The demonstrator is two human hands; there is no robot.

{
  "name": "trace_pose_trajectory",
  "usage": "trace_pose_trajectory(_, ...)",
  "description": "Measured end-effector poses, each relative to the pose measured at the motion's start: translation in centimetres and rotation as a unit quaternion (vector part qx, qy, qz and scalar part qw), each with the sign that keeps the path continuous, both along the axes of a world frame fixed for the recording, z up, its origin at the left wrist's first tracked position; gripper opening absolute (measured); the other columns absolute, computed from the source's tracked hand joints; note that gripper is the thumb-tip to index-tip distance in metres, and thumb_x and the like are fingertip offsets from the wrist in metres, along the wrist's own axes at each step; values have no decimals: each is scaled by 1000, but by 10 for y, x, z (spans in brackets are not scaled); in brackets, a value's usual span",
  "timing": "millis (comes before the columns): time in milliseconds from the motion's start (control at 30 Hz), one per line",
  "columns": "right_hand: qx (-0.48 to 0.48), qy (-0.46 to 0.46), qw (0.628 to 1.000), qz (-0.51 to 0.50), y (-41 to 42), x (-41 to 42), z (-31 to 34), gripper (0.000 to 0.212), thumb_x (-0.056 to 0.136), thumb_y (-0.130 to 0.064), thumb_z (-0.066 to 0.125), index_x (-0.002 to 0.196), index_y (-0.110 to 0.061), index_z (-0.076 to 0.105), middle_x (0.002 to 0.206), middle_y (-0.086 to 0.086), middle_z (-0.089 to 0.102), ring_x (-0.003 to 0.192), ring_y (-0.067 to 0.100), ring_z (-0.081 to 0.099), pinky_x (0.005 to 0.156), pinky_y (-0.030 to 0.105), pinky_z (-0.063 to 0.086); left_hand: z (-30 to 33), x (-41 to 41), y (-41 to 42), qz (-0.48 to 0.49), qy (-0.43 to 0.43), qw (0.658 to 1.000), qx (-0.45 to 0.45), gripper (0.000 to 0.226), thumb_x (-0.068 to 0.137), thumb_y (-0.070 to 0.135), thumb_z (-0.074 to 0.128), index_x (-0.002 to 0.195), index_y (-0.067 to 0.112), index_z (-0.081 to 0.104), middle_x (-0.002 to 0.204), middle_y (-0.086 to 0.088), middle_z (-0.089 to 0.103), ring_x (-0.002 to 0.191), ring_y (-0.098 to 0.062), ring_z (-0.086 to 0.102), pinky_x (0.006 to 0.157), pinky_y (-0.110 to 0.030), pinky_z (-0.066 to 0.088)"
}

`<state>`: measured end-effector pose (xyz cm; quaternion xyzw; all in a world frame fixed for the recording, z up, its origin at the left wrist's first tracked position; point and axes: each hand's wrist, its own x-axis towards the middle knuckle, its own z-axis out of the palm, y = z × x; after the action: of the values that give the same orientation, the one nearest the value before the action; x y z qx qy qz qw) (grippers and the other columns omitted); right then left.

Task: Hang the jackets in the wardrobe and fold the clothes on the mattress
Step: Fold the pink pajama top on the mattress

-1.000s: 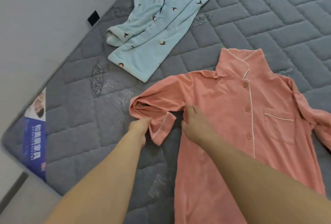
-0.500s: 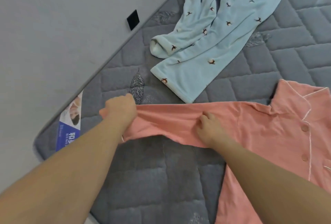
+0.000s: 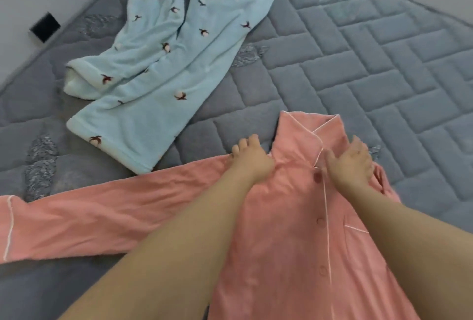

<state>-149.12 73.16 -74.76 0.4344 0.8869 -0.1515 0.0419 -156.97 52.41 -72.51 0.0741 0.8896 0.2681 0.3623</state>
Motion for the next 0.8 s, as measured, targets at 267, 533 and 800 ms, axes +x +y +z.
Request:
trace_pose_trajectory(267,142,98,974,149,78,-7,-81,44,96,-46,33,88,-9,56,88,17,54,81,38,51,76,47,34,-96,-18,79,21,305,943,-134,40,93,57,40,119,28,51,109,-10,50,99,-33,47,89,-47,33)
trace_pose_trajectory(533,143,149,963,176,83,-5,-97,31,95,-35,38,107,-14,57,85,9,55,74,32,49,74,42,26,-112,-17,86,2,386,909,-159,56,83,56,40,116,14,57,100,-14,55,87,-34,49,81,-46,29)
trace_pose_trajectory(800,107,233,947,191,86,-3,-100,14,95,-24,41,105,-21,51,89,5,59,78,31,50,77,41,27,-116,-18,85,-10,416,898,-144,45,84,45,41,115,16,57,100,-14,55,87,-34,50,80,-44,25)
